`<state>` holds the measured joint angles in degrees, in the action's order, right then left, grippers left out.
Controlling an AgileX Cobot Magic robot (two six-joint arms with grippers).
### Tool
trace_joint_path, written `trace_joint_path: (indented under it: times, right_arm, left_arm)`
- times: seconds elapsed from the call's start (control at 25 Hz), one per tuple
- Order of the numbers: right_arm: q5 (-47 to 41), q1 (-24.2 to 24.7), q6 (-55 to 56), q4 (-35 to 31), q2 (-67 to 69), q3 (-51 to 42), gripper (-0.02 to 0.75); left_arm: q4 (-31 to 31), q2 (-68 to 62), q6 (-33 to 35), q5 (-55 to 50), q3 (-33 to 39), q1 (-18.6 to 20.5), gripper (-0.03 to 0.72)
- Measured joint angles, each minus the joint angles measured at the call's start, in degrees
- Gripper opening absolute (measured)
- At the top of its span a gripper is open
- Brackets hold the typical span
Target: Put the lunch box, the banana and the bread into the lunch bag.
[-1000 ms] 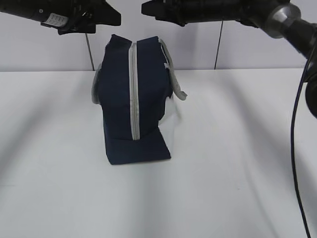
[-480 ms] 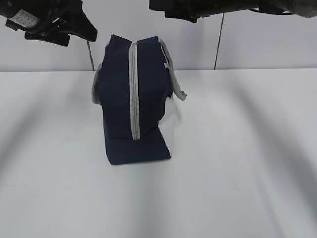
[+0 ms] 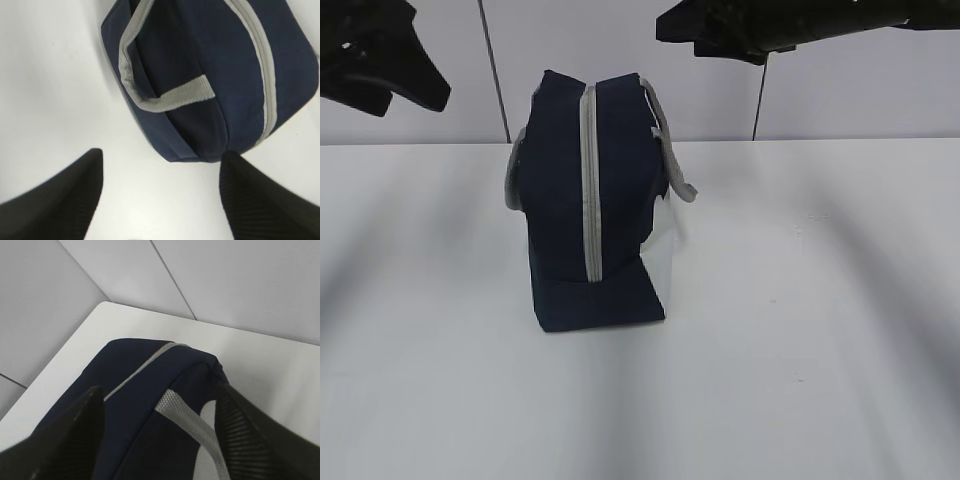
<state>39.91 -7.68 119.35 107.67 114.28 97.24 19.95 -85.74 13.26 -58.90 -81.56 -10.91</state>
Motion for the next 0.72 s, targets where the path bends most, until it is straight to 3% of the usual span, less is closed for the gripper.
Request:
trace_joint_path:
  times: [0.36, 0.72]
  right_arm:
    - [-15.3, -1.7, -6.5, -0.7, -19.3, -24.1, 0.51]
    - [-29.5, -13.9, -12.2, -1.7, -31.2, -40.0, 0.51]
  left_arm:
    - [-0.2, 13.8, -1.7, 0.7, 14.5, 0.0, 0.486]
    - [-0.6, 34.0, -3.5, 3.3, 32.7, 0.0, 0.476]
